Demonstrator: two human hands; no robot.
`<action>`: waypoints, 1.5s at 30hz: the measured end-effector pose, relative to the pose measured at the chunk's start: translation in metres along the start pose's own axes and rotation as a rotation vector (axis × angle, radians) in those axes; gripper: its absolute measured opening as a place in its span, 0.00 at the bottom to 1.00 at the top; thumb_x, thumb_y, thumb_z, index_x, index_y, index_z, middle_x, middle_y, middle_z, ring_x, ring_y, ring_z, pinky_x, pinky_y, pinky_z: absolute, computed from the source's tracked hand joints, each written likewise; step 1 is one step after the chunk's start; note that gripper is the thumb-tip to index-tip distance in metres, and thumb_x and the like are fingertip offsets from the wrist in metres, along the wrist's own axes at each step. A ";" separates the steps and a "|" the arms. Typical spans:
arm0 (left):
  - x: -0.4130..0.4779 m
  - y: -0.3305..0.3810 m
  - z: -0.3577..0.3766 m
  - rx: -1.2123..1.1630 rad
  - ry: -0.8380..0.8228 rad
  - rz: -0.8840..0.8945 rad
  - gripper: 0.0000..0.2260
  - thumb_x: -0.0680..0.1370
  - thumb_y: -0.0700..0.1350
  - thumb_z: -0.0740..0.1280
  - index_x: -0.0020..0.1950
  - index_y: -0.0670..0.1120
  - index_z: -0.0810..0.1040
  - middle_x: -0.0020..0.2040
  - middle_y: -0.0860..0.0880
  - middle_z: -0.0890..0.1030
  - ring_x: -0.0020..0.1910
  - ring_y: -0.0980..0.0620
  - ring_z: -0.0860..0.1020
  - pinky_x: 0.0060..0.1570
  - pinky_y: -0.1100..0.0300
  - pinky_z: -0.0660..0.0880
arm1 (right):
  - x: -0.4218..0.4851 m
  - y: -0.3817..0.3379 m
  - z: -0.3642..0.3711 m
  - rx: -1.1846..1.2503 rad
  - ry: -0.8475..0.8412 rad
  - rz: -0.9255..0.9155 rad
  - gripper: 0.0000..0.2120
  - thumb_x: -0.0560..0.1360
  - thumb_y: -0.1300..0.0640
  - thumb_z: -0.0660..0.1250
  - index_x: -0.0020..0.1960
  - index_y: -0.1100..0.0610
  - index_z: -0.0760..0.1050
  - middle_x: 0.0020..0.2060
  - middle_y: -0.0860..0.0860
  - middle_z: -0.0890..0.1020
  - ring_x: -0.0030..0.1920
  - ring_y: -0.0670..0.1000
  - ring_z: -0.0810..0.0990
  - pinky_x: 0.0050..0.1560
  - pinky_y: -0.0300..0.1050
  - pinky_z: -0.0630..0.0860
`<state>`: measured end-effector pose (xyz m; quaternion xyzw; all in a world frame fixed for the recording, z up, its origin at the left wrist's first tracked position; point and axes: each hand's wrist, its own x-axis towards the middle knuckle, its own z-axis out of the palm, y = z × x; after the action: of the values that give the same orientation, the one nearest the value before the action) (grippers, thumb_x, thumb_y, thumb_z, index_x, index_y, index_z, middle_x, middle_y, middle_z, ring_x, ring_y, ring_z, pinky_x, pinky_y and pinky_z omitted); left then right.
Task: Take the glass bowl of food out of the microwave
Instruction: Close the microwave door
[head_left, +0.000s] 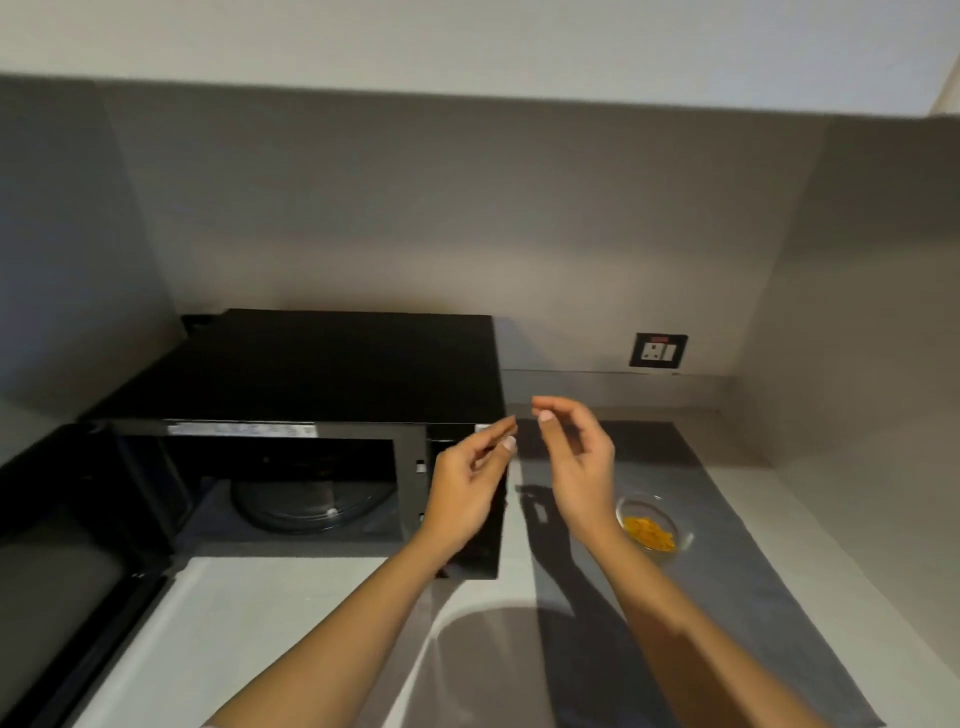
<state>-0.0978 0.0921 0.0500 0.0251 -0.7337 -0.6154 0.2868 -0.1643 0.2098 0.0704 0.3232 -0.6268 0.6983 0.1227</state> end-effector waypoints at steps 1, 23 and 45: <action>-0.003 0.007 -0.017 0.031 0.038 0.029 0.15 0.80 0.43 0.65 0.67 0.44 0.77 0.62 0.51 0.82 0.62 0.58 0.79 0.63 0.62 0.75 | 0.000 -0.009 0.015 0.018 -0.044 -0.018 0.08 0.79 0.62 0.63 0.55 0.56 0.80 0.50 0.53 0.83 0.52 0.46 0.82 0.51 0.34 0.77; -0.090 0.040 -0.313 1.212 0.466 -0.258 0.23 0.78 0.50 0.64 0.72 0.45 0.71 0.73 0.43 0.71 0.75 0.43 0.63 0.75 0.41 0.55 | -0.073 -0.072 0.307 -0.001 -0.806 0.029 0.14 0.78 0.59 0.63 0.63 0.51 0.76 0.60 0.48 0.78 0.61 0.47 0.76 0.64 0.49 0.74; -0.077 0.087 -0.320 1.556 0.191 -0.784 0.12 0.81 0.42 0.60 0.60 0.41 0.78 0.59 0.43 0.80 0.59 0.44 0.79 0.51 0.55 0.77 | -0.089 -0.080 0.347 -0.089 -0.911 0.092 0.15 0.80 0.60 0.59 0.65 0.56 0.75 0.62 0.55 0.77 0.62 0.53 0.76 0.66 0.49 0.71</action>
<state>0.1387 -0.1413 0.1244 0.5155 -0.8567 0.0105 0.0165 0.0526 -0.0858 0.0820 0.5635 -0.6600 0.4620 -0.1828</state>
